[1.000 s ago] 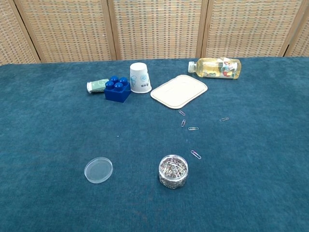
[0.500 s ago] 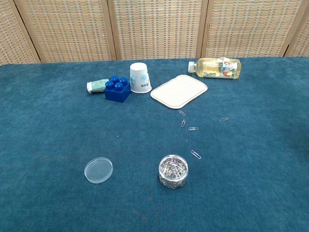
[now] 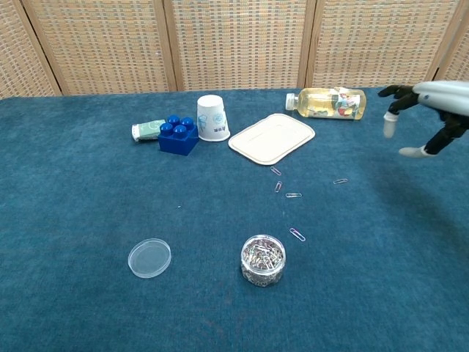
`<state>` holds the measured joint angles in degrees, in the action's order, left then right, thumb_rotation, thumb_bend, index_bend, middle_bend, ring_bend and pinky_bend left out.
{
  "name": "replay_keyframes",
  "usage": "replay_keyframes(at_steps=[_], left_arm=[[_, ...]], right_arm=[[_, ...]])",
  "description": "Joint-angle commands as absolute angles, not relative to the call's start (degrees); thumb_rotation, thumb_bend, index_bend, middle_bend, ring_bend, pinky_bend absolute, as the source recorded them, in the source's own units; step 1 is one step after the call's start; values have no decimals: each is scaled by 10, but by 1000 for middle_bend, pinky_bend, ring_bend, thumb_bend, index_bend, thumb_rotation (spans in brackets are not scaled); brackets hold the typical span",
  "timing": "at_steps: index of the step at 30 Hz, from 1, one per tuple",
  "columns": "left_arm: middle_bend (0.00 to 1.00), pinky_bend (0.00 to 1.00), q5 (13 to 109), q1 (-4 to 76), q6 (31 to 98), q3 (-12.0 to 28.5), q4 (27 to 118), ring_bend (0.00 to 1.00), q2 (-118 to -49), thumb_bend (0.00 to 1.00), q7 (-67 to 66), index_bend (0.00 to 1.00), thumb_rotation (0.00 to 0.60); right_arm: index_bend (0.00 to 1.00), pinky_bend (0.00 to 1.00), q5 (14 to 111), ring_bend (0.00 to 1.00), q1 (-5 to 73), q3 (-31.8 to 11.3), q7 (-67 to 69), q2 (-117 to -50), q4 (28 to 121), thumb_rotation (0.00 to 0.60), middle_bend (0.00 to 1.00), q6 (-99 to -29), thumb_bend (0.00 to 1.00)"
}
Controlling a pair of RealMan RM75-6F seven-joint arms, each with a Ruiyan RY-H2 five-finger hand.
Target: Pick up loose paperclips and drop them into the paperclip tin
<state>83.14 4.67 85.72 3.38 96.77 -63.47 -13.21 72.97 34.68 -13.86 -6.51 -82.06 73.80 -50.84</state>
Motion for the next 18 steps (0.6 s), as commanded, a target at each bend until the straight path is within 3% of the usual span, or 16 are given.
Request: replay_keyframes(at_steps=[1,18], left_arm=[[0,0,830,48,856,34,968,0,-636,0,-136,0,600],[0,0,808,57,838,40,961,0,-643,0,-146,0,600]], right_arm=[[440,0,710,0,370,-137,-78,-852,705,600,0,-485,323],[452,0,659,0,436,-134,-143,-946,615,600,0,-443,353]])
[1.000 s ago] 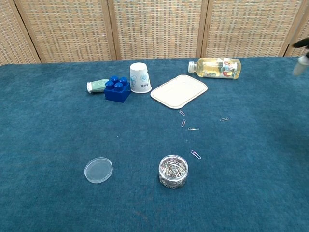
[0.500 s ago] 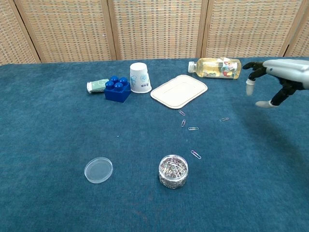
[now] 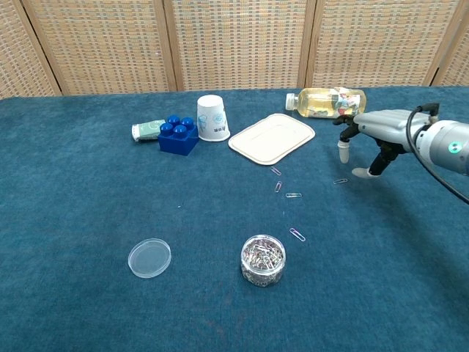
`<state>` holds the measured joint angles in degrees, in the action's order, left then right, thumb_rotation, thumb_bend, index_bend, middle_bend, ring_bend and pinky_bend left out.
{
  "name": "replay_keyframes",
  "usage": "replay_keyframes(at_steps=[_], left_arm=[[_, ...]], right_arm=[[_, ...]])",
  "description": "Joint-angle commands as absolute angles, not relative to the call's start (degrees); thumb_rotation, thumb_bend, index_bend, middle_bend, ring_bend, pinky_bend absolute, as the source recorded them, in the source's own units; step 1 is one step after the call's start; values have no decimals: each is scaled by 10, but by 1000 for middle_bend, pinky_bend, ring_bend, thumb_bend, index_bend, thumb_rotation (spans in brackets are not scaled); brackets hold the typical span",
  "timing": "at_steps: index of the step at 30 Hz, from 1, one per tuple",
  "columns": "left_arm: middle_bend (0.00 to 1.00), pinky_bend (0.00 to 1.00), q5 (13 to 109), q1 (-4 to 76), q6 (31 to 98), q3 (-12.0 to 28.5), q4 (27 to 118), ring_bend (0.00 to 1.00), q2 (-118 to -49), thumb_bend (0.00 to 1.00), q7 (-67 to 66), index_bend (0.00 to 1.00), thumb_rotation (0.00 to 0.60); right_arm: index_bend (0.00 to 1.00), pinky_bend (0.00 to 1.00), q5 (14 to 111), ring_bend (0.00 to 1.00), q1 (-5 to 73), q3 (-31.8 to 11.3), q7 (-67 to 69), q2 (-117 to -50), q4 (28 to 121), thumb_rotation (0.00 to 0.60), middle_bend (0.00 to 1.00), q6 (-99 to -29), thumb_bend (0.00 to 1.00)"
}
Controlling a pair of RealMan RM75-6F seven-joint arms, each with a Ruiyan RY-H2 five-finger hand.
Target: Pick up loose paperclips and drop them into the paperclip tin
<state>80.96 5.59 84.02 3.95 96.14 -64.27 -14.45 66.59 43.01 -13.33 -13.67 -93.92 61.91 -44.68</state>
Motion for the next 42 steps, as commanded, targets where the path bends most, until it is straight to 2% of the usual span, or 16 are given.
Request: replay_keyframes(at_steps=[1,27,32,42], left_arm=[[0,0,807,58,837,40,960,0,-644,0,-146,0,600],[0,0,795,63,831,43,957,0,-641,0,-136,0,600],[0,0,794,64,830,43,955,0,-641,0,-133,0,600],[0,0,794,64,831,43,955,0,-641,0,-132,0,600]], right_arm=[[452,0,657,0,438,-134,-146,-949,614,600,0,-442,353],[469,0,600,0,469,-125,-200,-990,575,600,0,-421,353],[473,0,588,0,471,-124,-211,-992,571,600,0,-421,391],[489,0,577,0,475,-119,-220,-995,570,600,0,-416,391]])
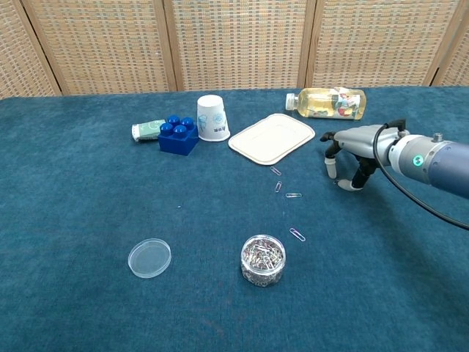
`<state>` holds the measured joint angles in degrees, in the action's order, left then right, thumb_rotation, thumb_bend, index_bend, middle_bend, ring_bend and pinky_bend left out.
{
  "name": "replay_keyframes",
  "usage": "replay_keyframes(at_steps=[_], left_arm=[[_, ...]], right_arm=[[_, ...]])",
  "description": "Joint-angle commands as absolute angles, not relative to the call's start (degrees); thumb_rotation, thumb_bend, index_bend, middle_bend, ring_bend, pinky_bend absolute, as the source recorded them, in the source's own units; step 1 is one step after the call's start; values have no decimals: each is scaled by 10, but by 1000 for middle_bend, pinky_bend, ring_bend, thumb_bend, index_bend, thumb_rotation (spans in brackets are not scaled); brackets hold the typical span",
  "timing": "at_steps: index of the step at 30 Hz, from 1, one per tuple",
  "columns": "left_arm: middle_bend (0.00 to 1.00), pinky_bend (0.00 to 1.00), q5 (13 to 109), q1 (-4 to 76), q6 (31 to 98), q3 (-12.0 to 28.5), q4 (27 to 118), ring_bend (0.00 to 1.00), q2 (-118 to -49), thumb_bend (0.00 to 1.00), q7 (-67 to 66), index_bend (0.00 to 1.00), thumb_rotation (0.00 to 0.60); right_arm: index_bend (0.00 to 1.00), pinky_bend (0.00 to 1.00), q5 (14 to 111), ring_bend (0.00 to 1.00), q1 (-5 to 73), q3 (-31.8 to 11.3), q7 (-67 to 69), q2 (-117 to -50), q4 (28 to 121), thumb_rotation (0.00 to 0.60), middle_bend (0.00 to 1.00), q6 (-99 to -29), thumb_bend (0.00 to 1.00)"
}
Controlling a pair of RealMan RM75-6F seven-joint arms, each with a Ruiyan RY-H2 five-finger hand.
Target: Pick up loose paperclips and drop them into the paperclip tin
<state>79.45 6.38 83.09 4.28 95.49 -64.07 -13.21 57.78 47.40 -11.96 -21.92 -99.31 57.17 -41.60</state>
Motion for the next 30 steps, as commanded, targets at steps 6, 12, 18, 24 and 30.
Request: replay_keyframes(at_steps=[6,12,18,24,30], left_arm=[[0,0,793,64,831,42,955,0,-641,0,-133,0,600],[0,0,793,65,829,42,954,0,-642,0,-133,0,600],[0,0,793,66,829,42,954,0,-642,0,-133,0,600],[0,0,793,66,829,41,953,0,-643,0,-134,0,600],[0,0,792,66,828,41,953,0,-643,0,-134,0,600]], right_arm=[[504,0,575,0,475,-114,-222,-1001,560,600,0,-415,391],[537,0,578,0,475,-111,-218,-1005,556,600,0,-417,390],[609,0,583,0,474,-108,-214,-1010,546,600,0,-419,392],[635,0,593,0,472,-108,-203,-1016,532,600,0,-425,418],[660,0,608,0,470,-112,-186,-1024,515,600,0,-439,434]])
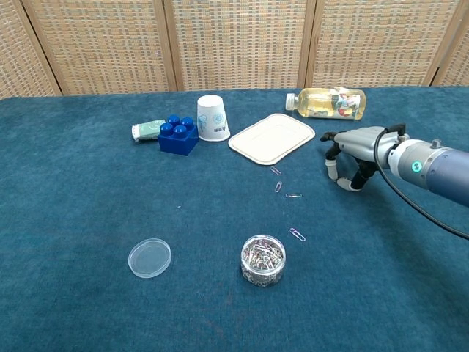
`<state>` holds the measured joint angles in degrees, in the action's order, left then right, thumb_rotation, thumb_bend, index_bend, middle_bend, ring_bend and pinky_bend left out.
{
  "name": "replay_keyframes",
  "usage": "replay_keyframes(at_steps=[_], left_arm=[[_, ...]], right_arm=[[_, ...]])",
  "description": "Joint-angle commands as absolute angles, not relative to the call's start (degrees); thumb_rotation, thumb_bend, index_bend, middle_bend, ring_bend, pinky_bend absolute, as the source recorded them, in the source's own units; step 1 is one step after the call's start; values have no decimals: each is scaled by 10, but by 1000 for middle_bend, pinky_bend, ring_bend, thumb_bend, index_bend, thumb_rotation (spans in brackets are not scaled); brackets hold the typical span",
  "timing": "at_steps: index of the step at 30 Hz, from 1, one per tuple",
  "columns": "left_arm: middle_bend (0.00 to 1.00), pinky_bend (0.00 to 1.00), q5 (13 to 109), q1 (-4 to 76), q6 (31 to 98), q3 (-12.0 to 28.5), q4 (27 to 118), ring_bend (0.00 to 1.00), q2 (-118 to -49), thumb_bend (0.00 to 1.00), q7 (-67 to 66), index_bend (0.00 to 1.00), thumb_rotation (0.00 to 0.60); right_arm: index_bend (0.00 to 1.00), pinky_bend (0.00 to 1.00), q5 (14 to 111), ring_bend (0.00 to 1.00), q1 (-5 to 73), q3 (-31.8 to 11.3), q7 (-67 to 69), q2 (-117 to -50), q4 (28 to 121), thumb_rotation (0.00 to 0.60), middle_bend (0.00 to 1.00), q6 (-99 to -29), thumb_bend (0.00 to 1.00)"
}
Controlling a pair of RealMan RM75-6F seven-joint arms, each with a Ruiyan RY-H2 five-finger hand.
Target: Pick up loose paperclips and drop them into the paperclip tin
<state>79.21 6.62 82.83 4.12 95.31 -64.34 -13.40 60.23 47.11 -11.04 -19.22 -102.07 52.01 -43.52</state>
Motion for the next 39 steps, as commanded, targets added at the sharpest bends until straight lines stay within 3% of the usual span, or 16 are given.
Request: replay_keyframes(at_steps=[1,26,32,39], left_arm=[[0,0,792,66,828,41,953,0,-643,0,-134,0,600],[0,0,790,68,825,40,954,0,-643,0,-135,0,600],[0,0,792,68,825,39,955,0,-642,0,-133,0,600],[0,0,798,68,826,36,957,0,-640,0,-130,0,600]], right_arm=[[663,0,610,0,470,-111,-183,-1024,514,600,0,-439,434],[690,0,653,0,464,-116,-154,-1022,510,600,8,-466,434],[690,0,685,0,455,-105,-152,-985,574,600,10,-491,434],[690,0,741,0,442,-84,-159,-915,711,600,13,-528,434]])
